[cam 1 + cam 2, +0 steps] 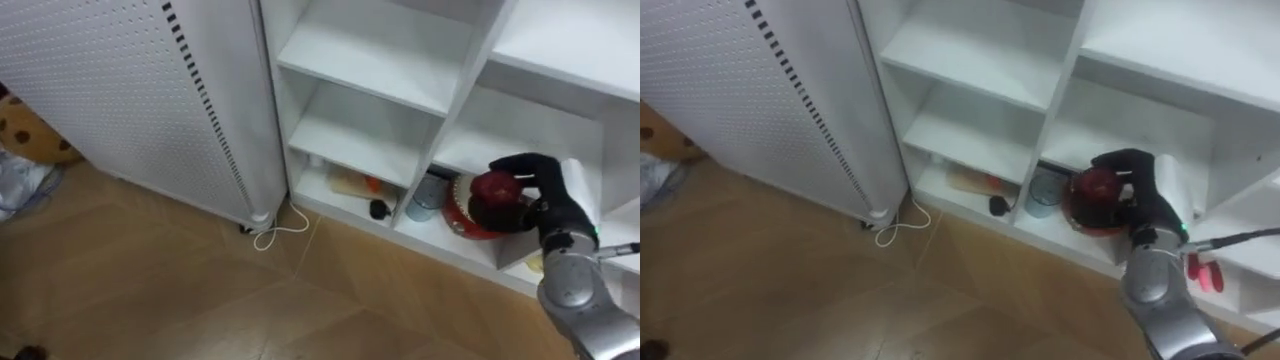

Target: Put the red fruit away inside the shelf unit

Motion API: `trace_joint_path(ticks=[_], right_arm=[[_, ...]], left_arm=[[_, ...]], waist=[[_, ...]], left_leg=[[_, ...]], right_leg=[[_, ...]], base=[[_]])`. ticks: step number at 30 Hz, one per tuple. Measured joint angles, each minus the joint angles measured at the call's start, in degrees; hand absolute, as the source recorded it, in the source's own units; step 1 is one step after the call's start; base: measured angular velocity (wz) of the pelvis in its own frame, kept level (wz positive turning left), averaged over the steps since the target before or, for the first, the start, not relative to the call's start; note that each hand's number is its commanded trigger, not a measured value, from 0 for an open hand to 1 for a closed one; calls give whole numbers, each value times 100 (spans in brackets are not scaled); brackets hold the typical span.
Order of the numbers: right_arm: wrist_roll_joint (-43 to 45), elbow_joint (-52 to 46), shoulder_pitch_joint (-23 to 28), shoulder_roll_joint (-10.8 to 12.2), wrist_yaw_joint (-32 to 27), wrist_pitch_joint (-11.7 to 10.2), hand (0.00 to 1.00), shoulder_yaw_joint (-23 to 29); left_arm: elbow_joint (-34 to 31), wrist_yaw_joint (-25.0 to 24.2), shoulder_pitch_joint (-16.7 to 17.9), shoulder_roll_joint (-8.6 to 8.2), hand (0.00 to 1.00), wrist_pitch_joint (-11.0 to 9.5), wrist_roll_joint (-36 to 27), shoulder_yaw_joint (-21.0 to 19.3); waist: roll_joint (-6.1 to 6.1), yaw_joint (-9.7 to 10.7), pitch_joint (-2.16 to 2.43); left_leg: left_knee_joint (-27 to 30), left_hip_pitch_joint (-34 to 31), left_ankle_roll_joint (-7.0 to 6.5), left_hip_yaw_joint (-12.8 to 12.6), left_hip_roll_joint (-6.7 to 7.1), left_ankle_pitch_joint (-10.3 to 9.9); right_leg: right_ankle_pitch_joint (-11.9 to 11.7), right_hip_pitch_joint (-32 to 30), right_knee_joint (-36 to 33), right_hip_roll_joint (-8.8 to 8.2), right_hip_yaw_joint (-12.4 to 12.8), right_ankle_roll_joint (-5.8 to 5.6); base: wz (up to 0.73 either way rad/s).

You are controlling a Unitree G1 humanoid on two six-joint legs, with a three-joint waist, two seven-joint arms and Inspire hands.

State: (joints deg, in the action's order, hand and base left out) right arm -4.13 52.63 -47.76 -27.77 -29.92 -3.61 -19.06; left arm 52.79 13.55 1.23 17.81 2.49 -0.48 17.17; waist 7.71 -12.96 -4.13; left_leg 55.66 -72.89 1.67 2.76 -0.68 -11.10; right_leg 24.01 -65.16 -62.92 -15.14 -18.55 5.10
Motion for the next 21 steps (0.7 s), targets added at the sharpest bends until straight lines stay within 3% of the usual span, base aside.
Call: trace_joint_path(ticks=[3,11,13,14,15,21], right_arm=[[-21,79,-57,-150,-143,89,100,-9],[-710,99,-275,-412,-490,337,100,-276],[-736,134,-415,-477,-726,364,100,-282],[-737,140,-424,-501,-790,365,76,-284],[-758,142,-426,-534,-897,367,0,-333],[-1191,251,-468,-616,-1145,458,0,-726]], left_arm=[[-72,0,19,12,0,8,-15,3],[-271,11,399,389,0,25,-181,0],[-323,55,445,450,0,123,-171,4],[-341,68,447,465,0,137,-175,4],[-383,101,457,508,0,158,-176,11],[-608,231,674,684,0,239,-225,111]], waist=[[13,6,5],[76,53,8],[76,61,8],[76,55,8],[88,40,9],[231,-5,7]], left_leg=[[24,-36,-58,6,56,-38],[400,-48,-140,-37,57,-305],[457,-54,-152,-41,124,-322],[488,-54,-161,-41,133,-329],[528,-54,-172,-35,129,-340],[597,-56,-191,-35,137,-368]], right_leg=[[29,1,-1,-65,-8,-67],[140,33,-218,-70,105,-208],[178,32,-281,-99,126,-232],[195,32,-310,-101,138,-248],[210,42,-342,-98,146,-262],[238,55,-409,-181,138,-265]], base=[[8],[-5],[2],[11],[9],[1]])
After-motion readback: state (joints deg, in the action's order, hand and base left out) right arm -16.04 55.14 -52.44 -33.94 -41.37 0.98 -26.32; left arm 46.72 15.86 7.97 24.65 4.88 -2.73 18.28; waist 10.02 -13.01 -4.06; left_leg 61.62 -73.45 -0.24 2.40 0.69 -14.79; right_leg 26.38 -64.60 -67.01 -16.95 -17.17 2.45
